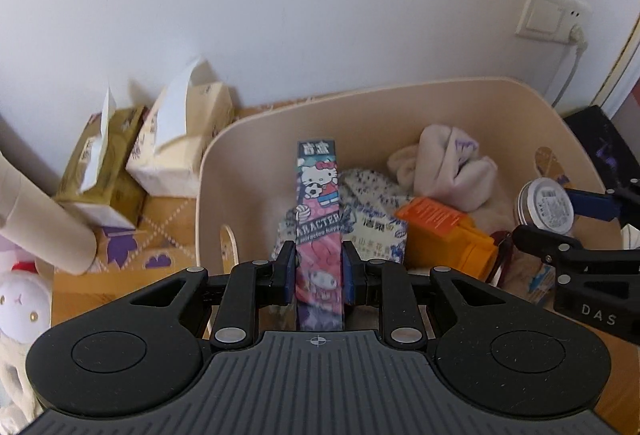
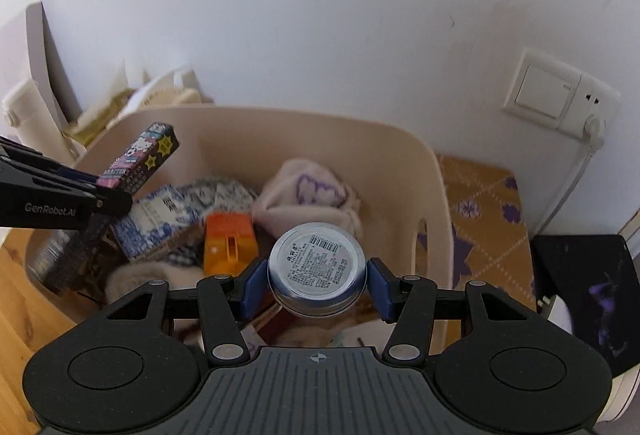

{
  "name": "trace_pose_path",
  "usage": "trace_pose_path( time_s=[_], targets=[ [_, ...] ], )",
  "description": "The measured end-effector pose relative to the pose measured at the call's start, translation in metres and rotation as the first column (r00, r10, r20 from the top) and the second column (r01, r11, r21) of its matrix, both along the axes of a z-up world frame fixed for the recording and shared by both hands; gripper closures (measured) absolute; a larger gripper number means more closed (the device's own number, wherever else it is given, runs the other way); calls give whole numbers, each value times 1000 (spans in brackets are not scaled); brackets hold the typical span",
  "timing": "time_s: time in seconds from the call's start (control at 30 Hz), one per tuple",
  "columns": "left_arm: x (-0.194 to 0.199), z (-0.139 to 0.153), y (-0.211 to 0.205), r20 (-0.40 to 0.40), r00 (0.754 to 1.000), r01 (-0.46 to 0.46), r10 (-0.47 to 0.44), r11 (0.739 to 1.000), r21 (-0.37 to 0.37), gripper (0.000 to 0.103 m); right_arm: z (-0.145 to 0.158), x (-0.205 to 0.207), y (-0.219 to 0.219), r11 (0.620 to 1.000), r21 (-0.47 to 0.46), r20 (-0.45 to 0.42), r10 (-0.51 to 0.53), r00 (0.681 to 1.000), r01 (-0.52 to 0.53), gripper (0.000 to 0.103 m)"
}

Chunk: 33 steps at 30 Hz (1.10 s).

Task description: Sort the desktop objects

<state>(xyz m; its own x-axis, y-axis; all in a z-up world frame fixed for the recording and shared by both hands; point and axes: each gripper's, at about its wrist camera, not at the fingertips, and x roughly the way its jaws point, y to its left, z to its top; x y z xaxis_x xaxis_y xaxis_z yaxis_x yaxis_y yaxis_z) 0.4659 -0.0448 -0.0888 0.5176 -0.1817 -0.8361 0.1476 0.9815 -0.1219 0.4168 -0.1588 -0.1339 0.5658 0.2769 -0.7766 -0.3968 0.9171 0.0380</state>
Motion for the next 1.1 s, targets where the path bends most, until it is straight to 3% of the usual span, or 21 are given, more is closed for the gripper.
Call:
trace_pose_path(
  time_s=[0.03, 0.07, 0.13, 0.23, 0.37, 0.5, 0.8, 1.1],
  targets=[
    [0, -1, 0, -2, 1000, -2, 2, 1000, -7, 80, -1, 0, 2, 1000, -7, -7, -6, 1000, 6, 51],
    [-1, -1, 1, 0, 1000, -5, 5, 1000, -15, 78, -2, -1, 3, 1000, -11, -11, -9, 1000, 8, 44],
    [-1, -1, 2, -9, 1000, -7, 7, 1000, -29, 60, 2, -4, 5, 1000, -16, -2, -15, 1000, 15, 40],
    [-5, 4, 5, 0, 1000, -5, 5, 999, -46, 41, 13, -9, 6, 999, -29, 5, -19, 1000, 19, 26],
    [-12, 15, 9, 8, 1000, 17, -16, 998, -60, 41, 30, -16, 9, 998, -39, 8, -44, 999, 44, 14],
    [-22, 27, 14, 29, 999, 28, -26, 998, -64, 31, 48, -25, 8, 995, -38, 16, -87, 996, 88, 0],
    [-61, 69, 24, 101, 995, 14, -10, 999, -39, 27, 80, -58, 7, 987, -67, 37, -145, 989, 147, 0],
    [-131, 125, 24, 153, 986, -69, 69, 998, -5, 27, 129, -114, -11, 994, -1, 62, -108, 992, 108, 0]
  ],
)
